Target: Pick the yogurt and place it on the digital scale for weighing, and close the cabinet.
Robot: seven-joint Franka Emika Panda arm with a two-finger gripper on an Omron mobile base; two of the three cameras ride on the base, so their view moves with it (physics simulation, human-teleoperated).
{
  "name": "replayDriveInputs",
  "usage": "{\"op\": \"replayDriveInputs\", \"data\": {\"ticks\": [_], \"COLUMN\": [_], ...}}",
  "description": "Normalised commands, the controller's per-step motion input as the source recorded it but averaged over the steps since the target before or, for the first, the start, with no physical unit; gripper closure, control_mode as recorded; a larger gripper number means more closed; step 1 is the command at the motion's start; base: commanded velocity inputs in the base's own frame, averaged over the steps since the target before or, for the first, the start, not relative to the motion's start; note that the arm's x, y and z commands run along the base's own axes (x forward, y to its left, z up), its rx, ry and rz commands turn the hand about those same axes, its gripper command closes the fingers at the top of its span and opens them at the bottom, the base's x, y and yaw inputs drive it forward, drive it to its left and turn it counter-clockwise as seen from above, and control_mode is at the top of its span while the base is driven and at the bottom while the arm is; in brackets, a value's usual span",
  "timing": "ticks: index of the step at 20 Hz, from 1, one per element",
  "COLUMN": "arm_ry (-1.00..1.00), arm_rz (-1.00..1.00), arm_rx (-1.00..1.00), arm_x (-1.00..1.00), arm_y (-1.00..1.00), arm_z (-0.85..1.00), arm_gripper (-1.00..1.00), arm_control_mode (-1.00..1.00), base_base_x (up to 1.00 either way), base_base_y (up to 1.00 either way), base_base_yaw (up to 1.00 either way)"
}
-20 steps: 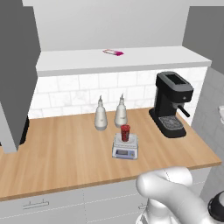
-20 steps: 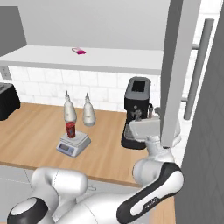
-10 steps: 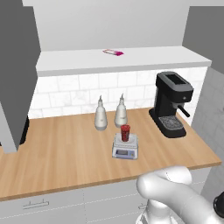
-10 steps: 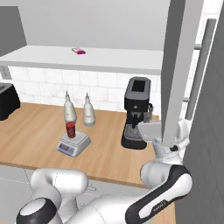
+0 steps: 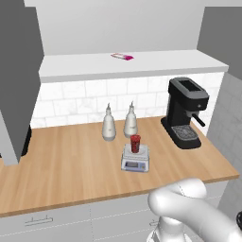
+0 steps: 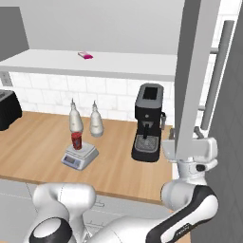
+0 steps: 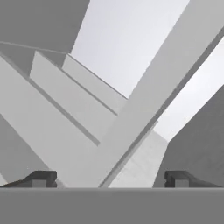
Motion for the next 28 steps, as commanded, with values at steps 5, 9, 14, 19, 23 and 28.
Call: {"op": "replayDriveInputs", "data": {"ticks": [5,9,14,19,23,28], "arm_ry": [0.05,-0.09,-0.23,-0.44,-0.42,0.06], "arm_rz": [0.00,0.00,0.05,0.17,0.14,-0.09], "arm_rx": [0.09,0.00,-0.05,-0.26,-0.44,-0.34], "arm_x": [0.00,-0.01,-0.51,-0.90,-0.55,0.13], "arm_y": [-0.60,-0.13,0.10,0.69,1.00,1.00], "arm_z": [0.34,0.99,0.74,0.69,0.68,0.65], "arm_gripper": [-1.00,-1.00,-1.00,-1.00,-1.00,-1.00], "arm_control_mode": [-1.00,-1.00,-1.00,-1.00,-1.00,-1.00], "base_base_x": [0.00,0.00,0.00,0.00,0.00,0.00], "base_base_y": [0.00,0.00,0.00,0.00,0.00,0.00], "base_base_yaw": [0.00,0.00,0.00,0.00,0.00,0.00]}}
